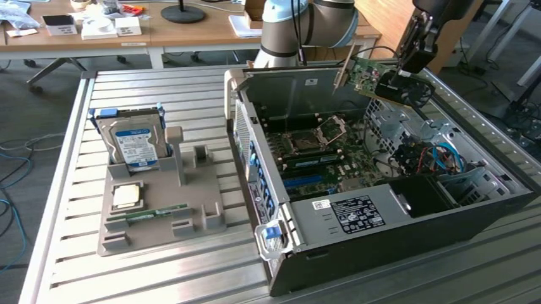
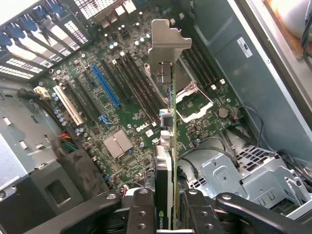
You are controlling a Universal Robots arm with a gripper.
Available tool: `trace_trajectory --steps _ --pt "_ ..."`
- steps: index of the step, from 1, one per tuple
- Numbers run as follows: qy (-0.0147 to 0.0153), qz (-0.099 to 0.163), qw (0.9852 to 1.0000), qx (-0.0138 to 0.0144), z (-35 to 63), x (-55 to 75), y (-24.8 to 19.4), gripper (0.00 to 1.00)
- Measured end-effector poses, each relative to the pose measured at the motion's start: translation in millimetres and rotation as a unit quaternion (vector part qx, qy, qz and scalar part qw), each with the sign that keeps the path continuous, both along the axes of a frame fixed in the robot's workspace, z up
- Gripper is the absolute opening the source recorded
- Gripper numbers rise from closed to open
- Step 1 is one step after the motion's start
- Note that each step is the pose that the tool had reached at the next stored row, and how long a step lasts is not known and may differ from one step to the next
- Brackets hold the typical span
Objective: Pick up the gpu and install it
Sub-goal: 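Insert the gpu into the slot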
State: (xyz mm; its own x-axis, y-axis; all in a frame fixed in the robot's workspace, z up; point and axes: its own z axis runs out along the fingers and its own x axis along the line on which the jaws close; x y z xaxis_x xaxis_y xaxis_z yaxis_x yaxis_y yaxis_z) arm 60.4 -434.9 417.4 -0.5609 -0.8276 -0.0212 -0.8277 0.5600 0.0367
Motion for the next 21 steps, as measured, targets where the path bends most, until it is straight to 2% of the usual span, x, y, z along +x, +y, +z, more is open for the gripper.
trace_trajectory --steps 14,21 --pt "0.0 0.004 1.0 0.0 0.0 0.0 0.0 0.27" --pt "0.0 0.026 0.9997 0.0 -0.1 0.0 0.0 0.27"
